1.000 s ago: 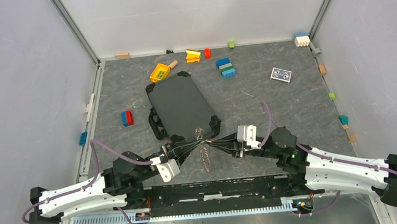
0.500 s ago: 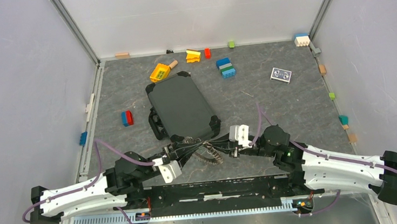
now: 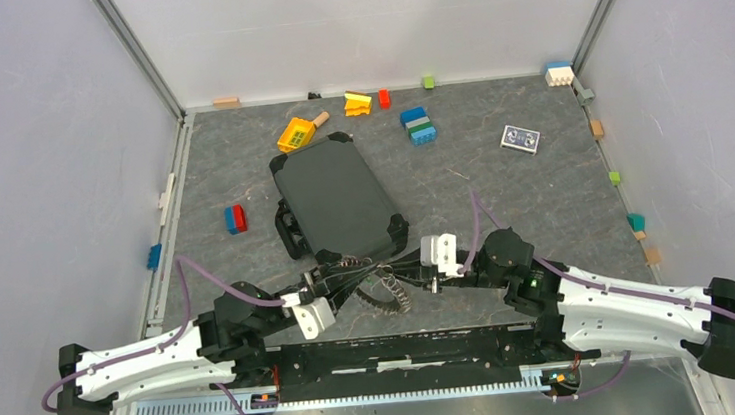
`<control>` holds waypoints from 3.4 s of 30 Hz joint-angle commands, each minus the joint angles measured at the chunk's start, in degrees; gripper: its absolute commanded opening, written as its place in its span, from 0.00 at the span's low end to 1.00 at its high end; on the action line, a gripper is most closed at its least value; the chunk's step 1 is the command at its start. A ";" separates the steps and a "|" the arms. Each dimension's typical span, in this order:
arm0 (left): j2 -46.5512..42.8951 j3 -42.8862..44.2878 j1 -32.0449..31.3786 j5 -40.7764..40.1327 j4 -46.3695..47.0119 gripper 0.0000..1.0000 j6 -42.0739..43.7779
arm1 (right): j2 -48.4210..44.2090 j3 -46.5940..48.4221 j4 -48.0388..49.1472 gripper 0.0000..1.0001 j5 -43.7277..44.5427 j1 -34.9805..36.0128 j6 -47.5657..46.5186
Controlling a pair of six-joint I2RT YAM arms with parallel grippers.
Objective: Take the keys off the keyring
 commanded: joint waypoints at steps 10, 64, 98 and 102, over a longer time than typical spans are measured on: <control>-2.28 -0.49 -0.16 0.89 6.13 0.02 -2.41 | -11.13 1.31 -8.87 0.36 2.89 0.62 -9.08; -0.61 -1.83 -0.10 9.20 13.09 0.02 -4.94 | -6.21 -0.27 5.83 0.20 -7.03 0.58 -2.21; -2.43 8.57 -0.17 -0.49 -11.31 0.47 -3.27 | -1.90 23.97 -38.99 0.00 5.15 0.61 -17.56; 1.07 14.26 -0.17 -4.08 -19.65 0.54 -3.41 | 0.92 30.25 -48.05 0.00 9.02 0.56 -19.94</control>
